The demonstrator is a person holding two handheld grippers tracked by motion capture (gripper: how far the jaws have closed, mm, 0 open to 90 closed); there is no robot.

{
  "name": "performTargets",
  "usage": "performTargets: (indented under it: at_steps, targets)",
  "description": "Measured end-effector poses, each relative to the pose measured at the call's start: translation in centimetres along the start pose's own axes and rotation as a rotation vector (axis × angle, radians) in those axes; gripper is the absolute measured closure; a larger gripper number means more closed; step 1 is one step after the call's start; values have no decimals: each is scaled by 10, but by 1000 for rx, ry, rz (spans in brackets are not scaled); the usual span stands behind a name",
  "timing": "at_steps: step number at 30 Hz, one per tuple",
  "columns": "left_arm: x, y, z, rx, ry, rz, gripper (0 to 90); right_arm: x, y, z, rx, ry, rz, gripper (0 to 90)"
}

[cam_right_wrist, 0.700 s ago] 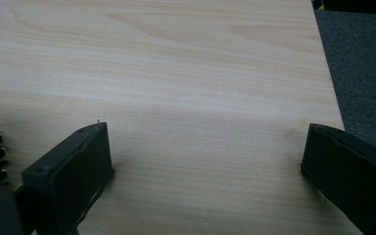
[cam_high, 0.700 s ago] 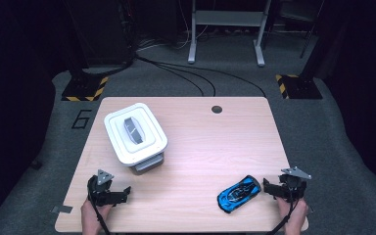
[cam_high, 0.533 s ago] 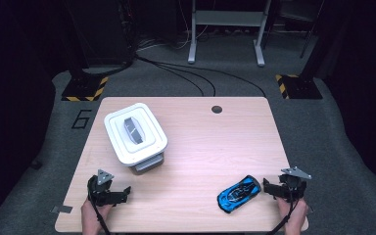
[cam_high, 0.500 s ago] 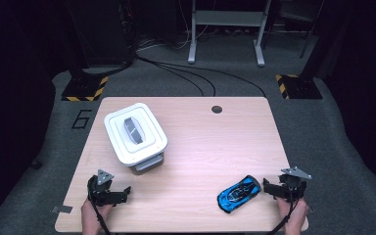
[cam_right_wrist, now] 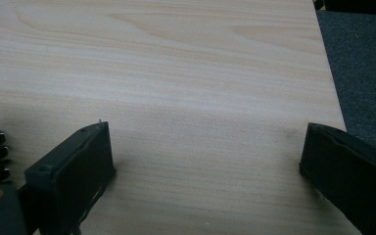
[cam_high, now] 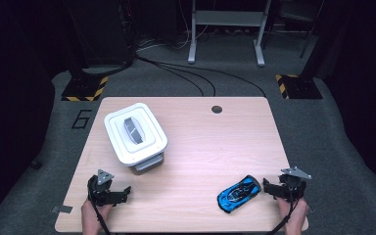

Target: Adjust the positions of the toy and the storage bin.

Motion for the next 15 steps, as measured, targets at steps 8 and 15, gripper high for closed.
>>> performTargets:
  at_steps: [8, 15]
  targets:
    - [0, 0, 0, 0, 1, 1, 3, 0, 0, 0, 16, -2, 11, 29]
    - [-1, -1, 1, -2, 16, 11, 3, 7, -9, 2, 65, 8, -12, 53]
Point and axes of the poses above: each handheld gripper's, and its own axes: y roughly forward along the jaws, x roughly out of its top, z roughly to its left, the point moved 8 cm from there along y, roughly forward along the jaws, and after that the axes turned 3 degrees about x, right-handed, at the moved point
